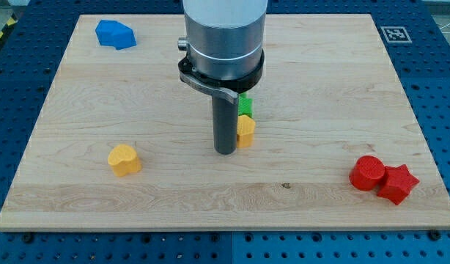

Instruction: Point your arm to the yellow heart

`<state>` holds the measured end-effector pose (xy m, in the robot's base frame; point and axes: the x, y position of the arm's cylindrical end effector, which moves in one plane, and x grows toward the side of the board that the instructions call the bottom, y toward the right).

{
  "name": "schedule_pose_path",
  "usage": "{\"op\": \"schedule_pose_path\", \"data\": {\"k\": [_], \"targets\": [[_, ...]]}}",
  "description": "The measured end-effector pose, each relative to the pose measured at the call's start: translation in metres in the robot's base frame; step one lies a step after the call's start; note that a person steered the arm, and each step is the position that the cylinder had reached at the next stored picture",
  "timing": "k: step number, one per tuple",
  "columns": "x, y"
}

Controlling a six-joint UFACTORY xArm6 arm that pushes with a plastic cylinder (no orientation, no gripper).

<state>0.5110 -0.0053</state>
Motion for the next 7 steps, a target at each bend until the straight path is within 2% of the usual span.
{"op": "schedule_pose_path", "data": {"k": [1, 2, 3, 4, 5, 7], "targets": [[0.010, -0.027], [0.005, -0.083], [-0.029, -0.126], [-0.030, -0.147], [0.002, -0.184], [0.035, -0.201]]}}
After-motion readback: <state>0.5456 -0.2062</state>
